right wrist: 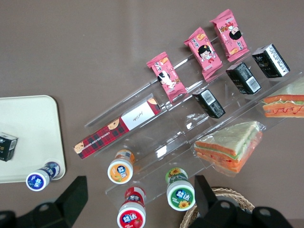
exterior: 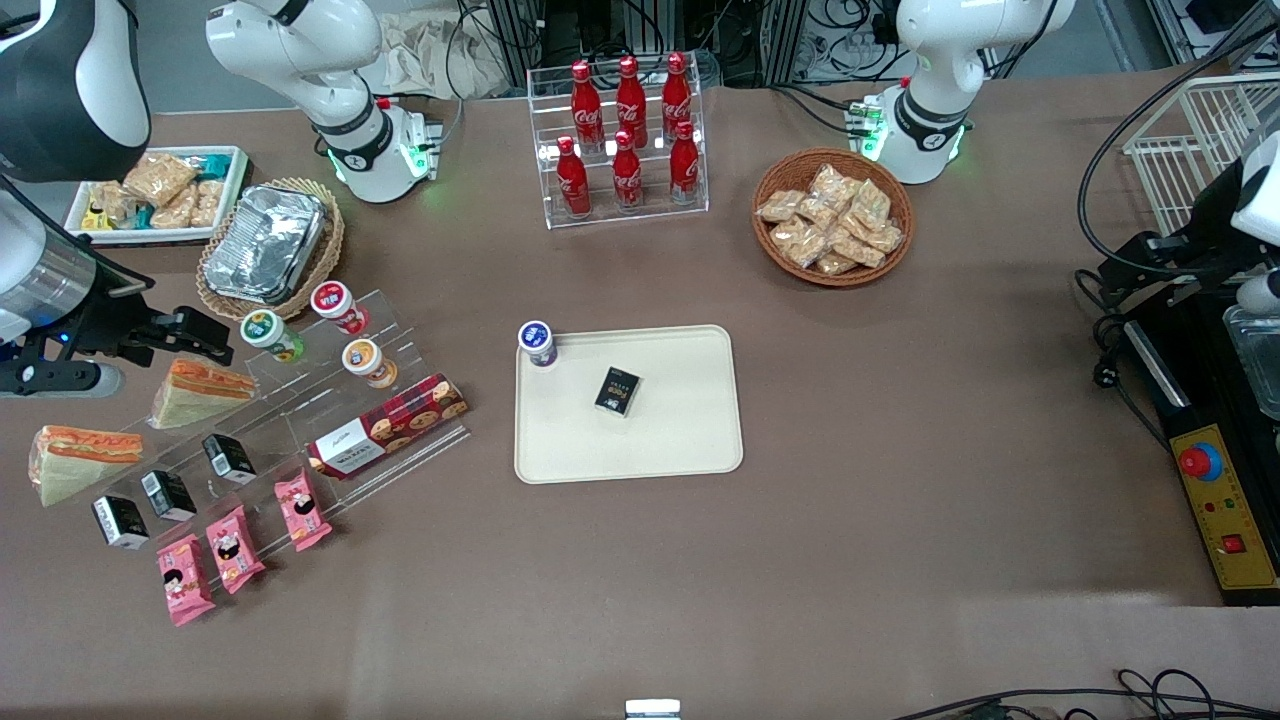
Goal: Place sandwich on tray
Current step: 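Move the right gripper toward the wrapped sandwiches on the acrylic rack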
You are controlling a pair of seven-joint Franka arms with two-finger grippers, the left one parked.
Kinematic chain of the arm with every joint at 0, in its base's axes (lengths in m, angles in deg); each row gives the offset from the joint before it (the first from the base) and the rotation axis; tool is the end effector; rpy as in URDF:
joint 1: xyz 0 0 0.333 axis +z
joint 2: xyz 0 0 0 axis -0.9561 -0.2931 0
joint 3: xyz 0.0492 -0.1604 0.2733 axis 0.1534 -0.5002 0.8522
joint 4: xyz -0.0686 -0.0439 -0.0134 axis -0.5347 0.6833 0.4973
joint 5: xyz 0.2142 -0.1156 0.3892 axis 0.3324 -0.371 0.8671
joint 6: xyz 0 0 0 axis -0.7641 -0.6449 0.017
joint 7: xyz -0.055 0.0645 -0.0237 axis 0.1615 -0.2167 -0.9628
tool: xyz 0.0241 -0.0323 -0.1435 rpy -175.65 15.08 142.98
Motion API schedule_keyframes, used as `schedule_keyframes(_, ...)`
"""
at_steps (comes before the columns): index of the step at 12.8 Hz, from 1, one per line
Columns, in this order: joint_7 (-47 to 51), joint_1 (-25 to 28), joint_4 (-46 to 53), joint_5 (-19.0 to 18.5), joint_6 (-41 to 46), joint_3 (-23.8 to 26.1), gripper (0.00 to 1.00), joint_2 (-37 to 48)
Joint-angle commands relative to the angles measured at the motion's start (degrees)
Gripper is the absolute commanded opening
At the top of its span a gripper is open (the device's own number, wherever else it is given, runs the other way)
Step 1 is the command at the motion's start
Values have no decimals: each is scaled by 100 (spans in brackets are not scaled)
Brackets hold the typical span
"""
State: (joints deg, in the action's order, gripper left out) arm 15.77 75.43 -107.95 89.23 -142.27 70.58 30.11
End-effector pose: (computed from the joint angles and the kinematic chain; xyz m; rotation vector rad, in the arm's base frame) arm 0.6367 0.0145 0.5321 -3.1312 0.0700 -0.0014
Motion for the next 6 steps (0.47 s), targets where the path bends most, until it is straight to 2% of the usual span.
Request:
schedule_keyframes(1,-41,-27,77,21,95,7,100,38)
schedule_keyframes(6,159,-36,85,-6,139,-19,100,38)
